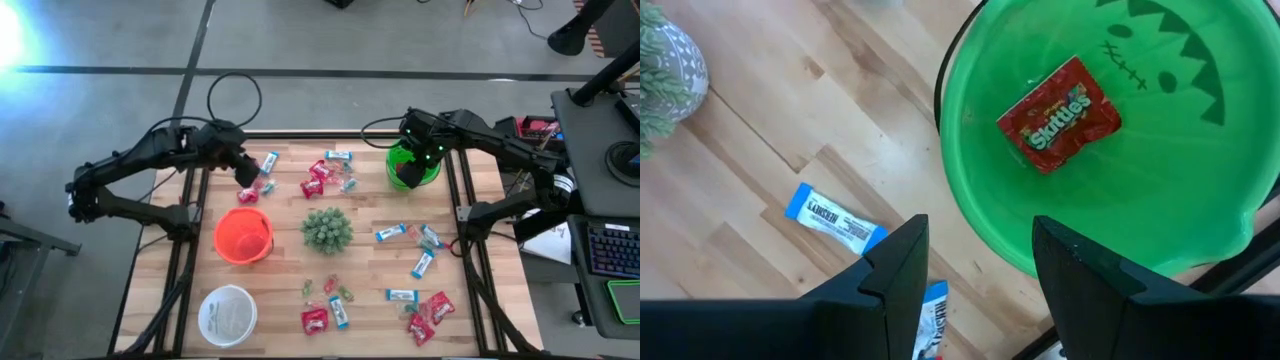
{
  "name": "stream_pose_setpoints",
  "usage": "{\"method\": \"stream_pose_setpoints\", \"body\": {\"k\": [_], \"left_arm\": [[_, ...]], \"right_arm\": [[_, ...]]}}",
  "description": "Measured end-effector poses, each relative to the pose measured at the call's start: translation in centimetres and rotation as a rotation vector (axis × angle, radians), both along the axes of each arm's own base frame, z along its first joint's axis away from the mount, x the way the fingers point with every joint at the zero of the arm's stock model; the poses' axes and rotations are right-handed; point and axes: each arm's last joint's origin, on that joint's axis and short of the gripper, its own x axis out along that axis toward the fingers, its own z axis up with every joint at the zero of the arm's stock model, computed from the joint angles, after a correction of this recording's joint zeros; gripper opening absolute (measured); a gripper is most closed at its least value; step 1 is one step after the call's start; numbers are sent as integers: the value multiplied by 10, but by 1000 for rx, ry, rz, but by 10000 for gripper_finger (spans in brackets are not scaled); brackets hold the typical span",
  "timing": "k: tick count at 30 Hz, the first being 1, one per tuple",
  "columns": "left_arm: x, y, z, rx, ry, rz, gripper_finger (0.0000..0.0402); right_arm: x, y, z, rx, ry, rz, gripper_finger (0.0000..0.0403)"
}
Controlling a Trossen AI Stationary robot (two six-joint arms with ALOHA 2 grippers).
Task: Sort candy
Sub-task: Put the blue gummy into the orange bucket
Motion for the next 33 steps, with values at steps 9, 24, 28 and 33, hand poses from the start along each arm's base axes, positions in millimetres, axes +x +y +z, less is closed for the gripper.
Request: {"method": "stream_pose_setpoints", "body": {"k": [9,24,28,33], "left_arm": [[-4,12,-51,-99,-87,52,192],[7,56,-100,-285,-63,8,172],[15,68,-108,-390,-68,-34,176],[26,79,-116,-442,-2,-64,198]], "right_arm": [[0,0,0,-1,-1,3,171],[0,0,0,-8,-4,21,171],[0,0,0,-8,-2,27,171],[-1,1,0,2,11,19,171]]}}
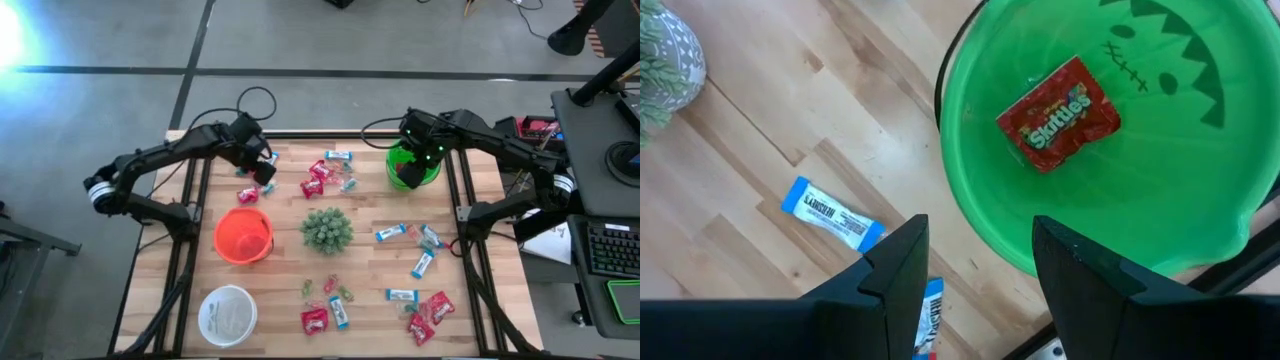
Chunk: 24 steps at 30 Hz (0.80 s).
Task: Sort candy
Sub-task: Put the blue gummy into the orange bucket
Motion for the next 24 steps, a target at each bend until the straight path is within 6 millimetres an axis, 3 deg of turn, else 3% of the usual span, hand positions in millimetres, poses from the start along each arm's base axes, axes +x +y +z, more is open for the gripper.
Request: {"method": "stream_pose_setpoints", "body": {"k": [6,24], "left_arm": [[10,7,-9,9,73,-93,216],[27,19,-53,1,203,-165,217]], "right_arm": [[-2,1,-1,15,24,1,171],[-3,2,0,20,24,-26,171]]}}
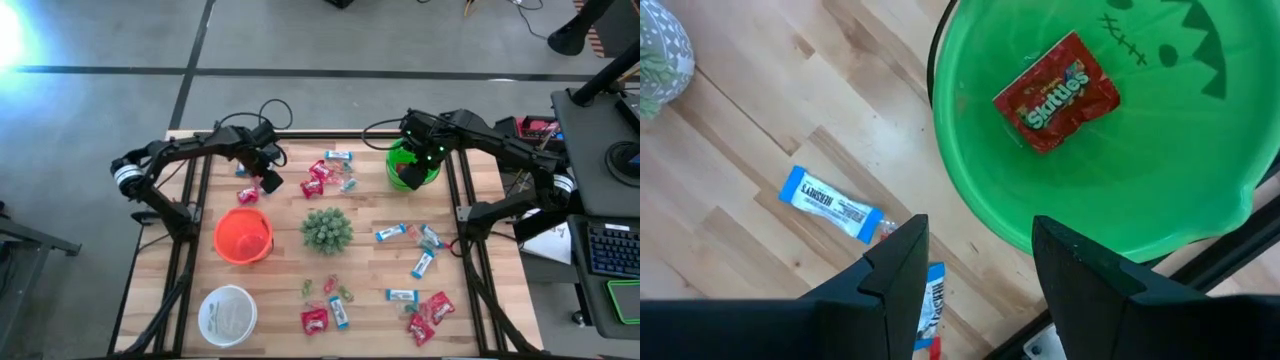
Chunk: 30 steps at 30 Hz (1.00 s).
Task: Sort candy
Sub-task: Put the blue gummy into the orange bucket
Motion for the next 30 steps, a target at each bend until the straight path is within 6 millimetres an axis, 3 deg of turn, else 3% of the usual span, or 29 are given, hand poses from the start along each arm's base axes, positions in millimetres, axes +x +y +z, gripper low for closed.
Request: {"method": "stream_pose_setpoints", "body": {"k": [6,30], "left_arm": [[0,0,-16,-21,26,5,217],[8,-1,-41,-71,97,-23,217]], "right_arm": [[0,0,0,3,4,-1,171],[0,0,0,3,3,-1,171]]}}
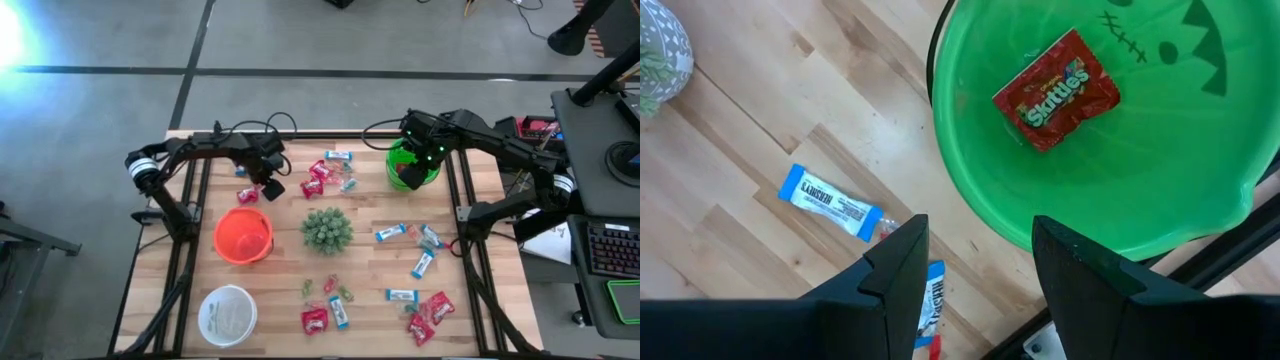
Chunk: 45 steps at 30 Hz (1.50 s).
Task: Sort candy
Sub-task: Put the blue gummy into the orange bucket
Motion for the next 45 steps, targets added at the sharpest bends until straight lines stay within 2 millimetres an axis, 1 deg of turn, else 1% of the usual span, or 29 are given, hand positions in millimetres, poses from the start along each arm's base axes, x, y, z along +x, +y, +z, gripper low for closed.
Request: {"method": "stream_pose_setpoints", "body": {"k": [10,15,20,29,31,36,39,42,45], "left_arm": [[3,4,-11,28,43,31,216],[3,4,-16,17,60,36,193],[4,5,-17,15,63,37,146],[4,5,-16,19,56,32,26],[4,4,-16,14,51,29,8],[4,3,-15,-30,20,24,5],[5,2,-11,-52,-7,20,2],[3,-1,-3,-60,-28,14,1],[1,-6,12,-40,-64,4,0]], "right_arm": [[0,0,0,2,-1,-12,171],[0,0,0,3,-1,-15,171],[0,0,0,3,0,-14,171],[0,0,0,3,-1,-15,171],[0,0,0,3,-1,-15,171],[0,0,0,3,-1,-15,171],[0,0,0,2,-1,-15,171],[0,0,0,2,-1,-15,171],[0,0,0,2,-2,-15,171]]}}
